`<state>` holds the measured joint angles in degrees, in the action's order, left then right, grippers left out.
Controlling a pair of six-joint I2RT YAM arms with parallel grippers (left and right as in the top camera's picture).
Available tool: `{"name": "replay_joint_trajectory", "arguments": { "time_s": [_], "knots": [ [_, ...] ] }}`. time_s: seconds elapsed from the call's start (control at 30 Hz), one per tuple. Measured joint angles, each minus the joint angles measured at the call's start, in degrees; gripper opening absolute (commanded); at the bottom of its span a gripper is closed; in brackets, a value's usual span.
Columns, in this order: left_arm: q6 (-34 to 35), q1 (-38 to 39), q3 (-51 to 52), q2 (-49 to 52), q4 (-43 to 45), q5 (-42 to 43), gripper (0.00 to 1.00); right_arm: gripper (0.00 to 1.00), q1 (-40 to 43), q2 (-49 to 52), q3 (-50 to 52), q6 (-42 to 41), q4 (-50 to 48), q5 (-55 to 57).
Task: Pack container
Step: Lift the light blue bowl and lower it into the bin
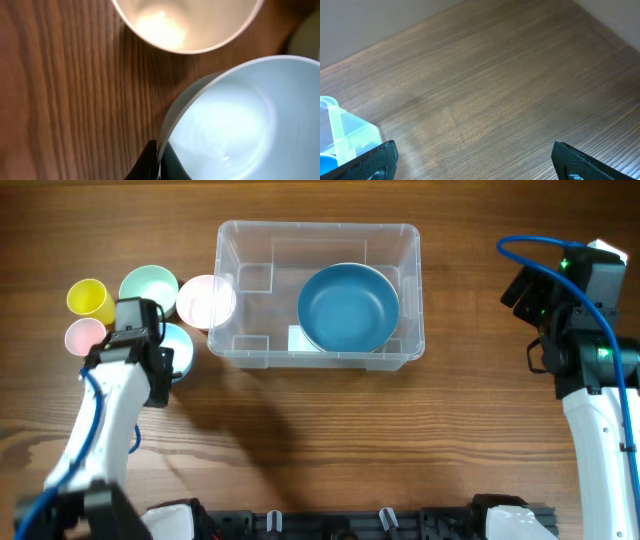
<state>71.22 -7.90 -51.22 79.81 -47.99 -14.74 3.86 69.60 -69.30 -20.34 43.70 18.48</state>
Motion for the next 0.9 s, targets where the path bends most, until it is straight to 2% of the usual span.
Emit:
{"name": "replay_joint_trajectory", "arguments": {
  "time_s": [0.17,0.27,0.4,0.57,0.63,0.77,0.8,0.83,0.9],
  "knots": [
    [-1.6,0.0,0.0,-10.1,-2.6,1.4,0.04,0.99,0.0,0.0,0.0,0.0,0.0,0.0],
    [-5.4,0.0,0.0,-18.3,-1.4,6.3,0.04,1.0,0.0,0.0,0.0,0.0,0.0,0.0],
    [-11.7,0.0,0.0,-28.4,8.7,18.2,0.04,1.0,0.0,0.1,0.0,0.0,0.0,0.0],
    [-14.8,0.6,-0.2,-33.7,23.1,31.5,0.04,0.99,0.0,0.1,0.0,0.0,0.0,0.0],
    [-15.7,3.2,-0.2,-33.6,27.3,34.6,0.04,1.0,0.0,0.1,0.0,0.0,0.0,0.0],
    [-17.5,8.7,-1.0,-29.0,30.4,34.7,0.04,1.0,0.0,0.1,0.0,0.0,0.0,0.0],
    [-19.8,12.4,-4.1,-23.3,29.3,33.3,0.04,1.0,0.0,0.1,0.0,0.0,0.0,0.0],
    [-20.7,13.2,-5.0,-21.9,28.4,32.8,0.04,1.0,0.0,0.1,0.0,0.0,0.0,0.0],
    [-24.4,17.1,-13.8,-15.0,19.5,28.3,0.04,1.0,0.0,0.2,0.0,0.0,-0.2,0.0]
  ]
}}
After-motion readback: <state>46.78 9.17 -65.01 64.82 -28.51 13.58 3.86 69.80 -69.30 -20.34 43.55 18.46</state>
